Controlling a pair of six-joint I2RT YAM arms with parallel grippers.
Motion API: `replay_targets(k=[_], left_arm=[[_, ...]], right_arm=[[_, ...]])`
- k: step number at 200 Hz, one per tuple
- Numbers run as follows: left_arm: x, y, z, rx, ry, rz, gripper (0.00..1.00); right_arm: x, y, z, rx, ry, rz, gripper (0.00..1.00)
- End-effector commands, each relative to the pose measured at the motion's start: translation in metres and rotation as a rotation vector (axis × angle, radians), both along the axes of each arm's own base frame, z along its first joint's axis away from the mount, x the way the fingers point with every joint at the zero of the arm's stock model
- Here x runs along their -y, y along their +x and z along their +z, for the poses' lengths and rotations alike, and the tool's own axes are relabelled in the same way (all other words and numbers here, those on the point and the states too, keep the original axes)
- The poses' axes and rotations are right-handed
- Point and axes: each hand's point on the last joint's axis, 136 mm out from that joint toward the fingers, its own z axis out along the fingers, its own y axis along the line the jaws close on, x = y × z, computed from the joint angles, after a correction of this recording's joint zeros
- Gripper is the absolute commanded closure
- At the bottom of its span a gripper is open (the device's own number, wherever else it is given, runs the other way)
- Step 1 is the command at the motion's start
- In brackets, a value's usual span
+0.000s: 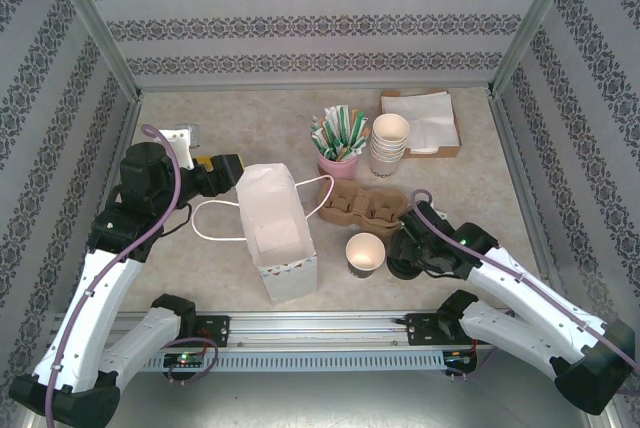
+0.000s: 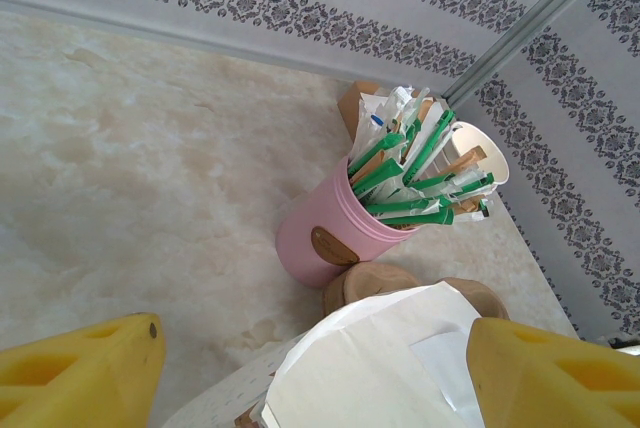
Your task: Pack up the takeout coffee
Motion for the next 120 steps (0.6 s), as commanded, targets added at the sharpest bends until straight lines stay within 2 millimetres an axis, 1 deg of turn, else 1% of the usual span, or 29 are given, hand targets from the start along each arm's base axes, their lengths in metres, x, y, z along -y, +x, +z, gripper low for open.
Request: replay_targets(k=[1,21,40,63,94,109,120], left_arm=[[-0.001,-0.005,0.002,0.012,0.023,-0.005,0.20],[-0.001,-0.005,0.002,0.011,0.026,-0.004,0.20],[-0.001,-0.005,0.001,0.009,0.028,-0.005,0.20],[-0.001,-0.004,0.000,0.006,0.030,-0.006,0.21],[-0.001,-0.005,0.001,0.004,0.030,-0.006,0.21],[-0.001,-0.005,0.000,0.001,0.029,-0.008,0.21],[0.000,-0.006,-0.001,-0.002,0.028,-0.010,0.21]], right_arm=[[0.008,-0.008,0.015,-0.036,-0.053,0.053,0.28],[0.014,-0.012,0.026,-0.044,-0.091,0.078,0.29],[0.016,-0.014,0.038,-0.043,-0.098,0.102,0.29],[0.010,-0.015,0.053,-0.052,-0.087,0.155,0.30],[-0.012,-0.013,0.073,-0.047,-0.064,0.258,0.30],[-0.030,-0.010,0.079,-0.044,-0.044,0.309,0.30],[-0.044,-0.010,0.078,-0.054,-0.026,0.343,0.30]])
